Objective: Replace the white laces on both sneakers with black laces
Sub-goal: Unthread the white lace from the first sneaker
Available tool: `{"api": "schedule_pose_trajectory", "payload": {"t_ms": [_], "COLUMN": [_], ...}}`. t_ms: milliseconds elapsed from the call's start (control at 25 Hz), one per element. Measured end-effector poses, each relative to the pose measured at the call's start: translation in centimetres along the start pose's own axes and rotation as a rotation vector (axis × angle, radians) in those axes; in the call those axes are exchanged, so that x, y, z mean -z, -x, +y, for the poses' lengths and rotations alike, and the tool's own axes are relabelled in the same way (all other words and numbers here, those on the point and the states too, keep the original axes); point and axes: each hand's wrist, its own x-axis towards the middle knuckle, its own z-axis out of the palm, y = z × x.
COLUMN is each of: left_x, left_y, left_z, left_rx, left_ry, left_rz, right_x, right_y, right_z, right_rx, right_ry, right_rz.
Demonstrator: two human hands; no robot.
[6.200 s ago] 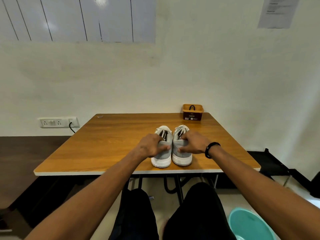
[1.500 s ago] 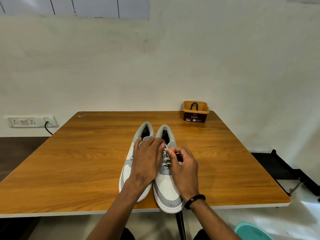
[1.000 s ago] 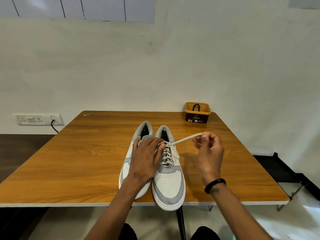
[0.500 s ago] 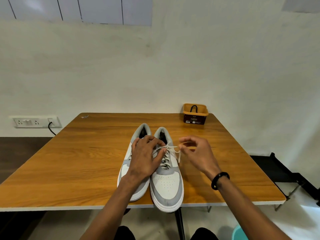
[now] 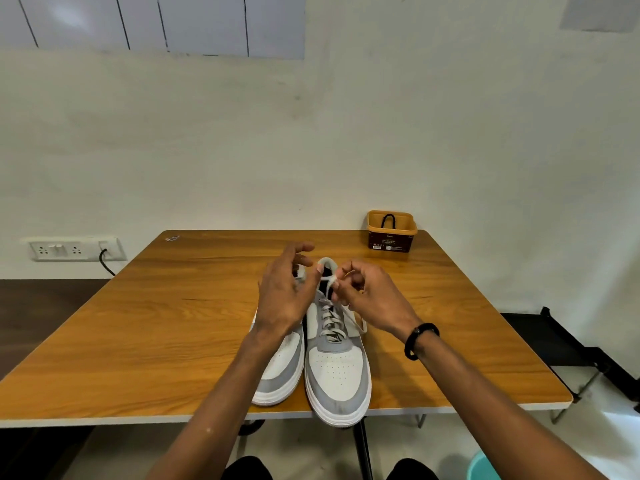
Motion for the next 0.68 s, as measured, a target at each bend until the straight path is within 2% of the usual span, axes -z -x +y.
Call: {"api": "schedule_pose_trajectory", "payload": {"t_ms": [120,200,280,360,480,680], "left_x": [-0.2,-0.3,-0.6,-1.0,-1.8,-2.0], "left_y": [2.3,3.9,5.0,5.2,4.9,4.4], "left_z": [0.3,1.0,0.5,-0.5,-1.1,-0.7], "left_rx": [-0.188,-0.224,-0.181,-0.124,-0.167,-0.171], "left_ry": [-0.341,-0.408,-0.432,-0.427,-0.397,-0.343], "left_rz": [0.158,0.233,0.183,0.085,0.031,0.067], "right_x": [0.9,1.6,1.6,0.8,-0.5,-1.5], "right_y": [-0.3,-0.1,0.5,1.1,1.6,1.3], "right_z": [-0.9,-0.8,-0.2,0.6,1.1,1.3], "right_rx": [-0.029,0.003,0.058,0.077,0.123,0.074], "right_ry": [-0.153,-0.015,0.287,0.449,0.469,0.351], "right_rz": [0.06,0.12,0.017,-0.109,-0.041,0.059]}}
